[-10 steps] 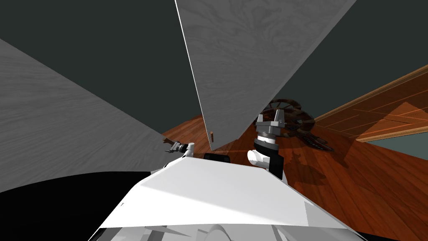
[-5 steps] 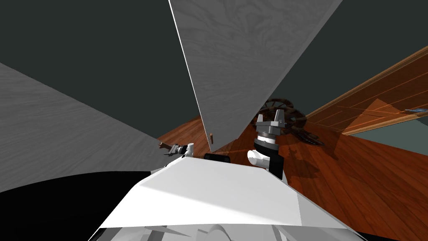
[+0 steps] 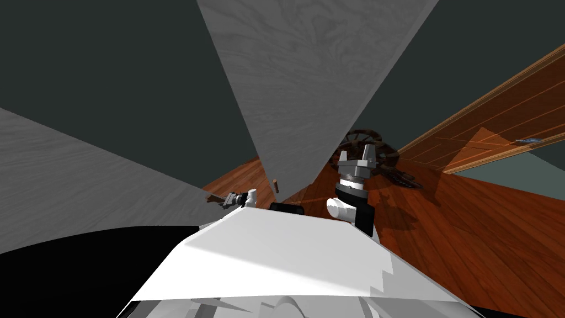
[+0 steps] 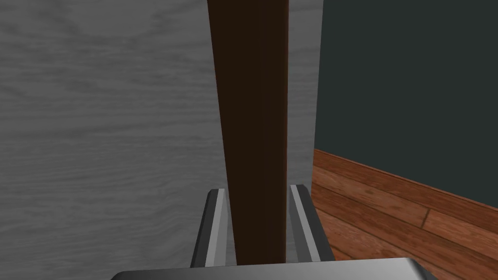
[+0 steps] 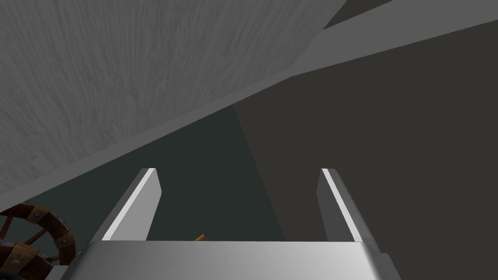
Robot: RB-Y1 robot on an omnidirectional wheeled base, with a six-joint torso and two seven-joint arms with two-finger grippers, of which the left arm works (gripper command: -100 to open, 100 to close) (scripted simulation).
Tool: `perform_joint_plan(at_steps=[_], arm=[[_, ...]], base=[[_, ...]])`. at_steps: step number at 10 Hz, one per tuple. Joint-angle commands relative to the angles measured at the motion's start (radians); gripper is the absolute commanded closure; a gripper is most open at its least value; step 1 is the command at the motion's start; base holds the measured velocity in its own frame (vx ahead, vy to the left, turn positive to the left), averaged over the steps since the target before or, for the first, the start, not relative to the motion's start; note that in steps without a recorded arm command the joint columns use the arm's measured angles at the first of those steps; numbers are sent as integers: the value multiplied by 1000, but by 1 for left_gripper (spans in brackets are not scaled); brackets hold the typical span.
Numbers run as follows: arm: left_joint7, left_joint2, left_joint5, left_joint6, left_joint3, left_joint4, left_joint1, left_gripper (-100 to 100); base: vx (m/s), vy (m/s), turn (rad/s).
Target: Push the door open
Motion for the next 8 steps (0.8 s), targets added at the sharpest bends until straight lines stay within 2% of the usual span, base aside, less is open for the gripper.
perform_joint_plan(at_steps=[1,2,3,4,5,6,8], arm=[[-3,20,24,-17,28,2,8,100],[-3,20,24,-17,28,2,8,100],[-5,32,47,-32,52,4,11,100],[-5,32,47,-32,52,4,11,100],[-8,43,74,-51,81,7,14,100],[-8,43,74,-51,81,5,14,100],[-8,43,74,-51,81,7,14,100]], base=[[-23,96,-153],[-27,161,-74],[-36,196,-122],[-32,169,-80],[-22,158,-158],[-23,143,-61],[-11,45,9]])
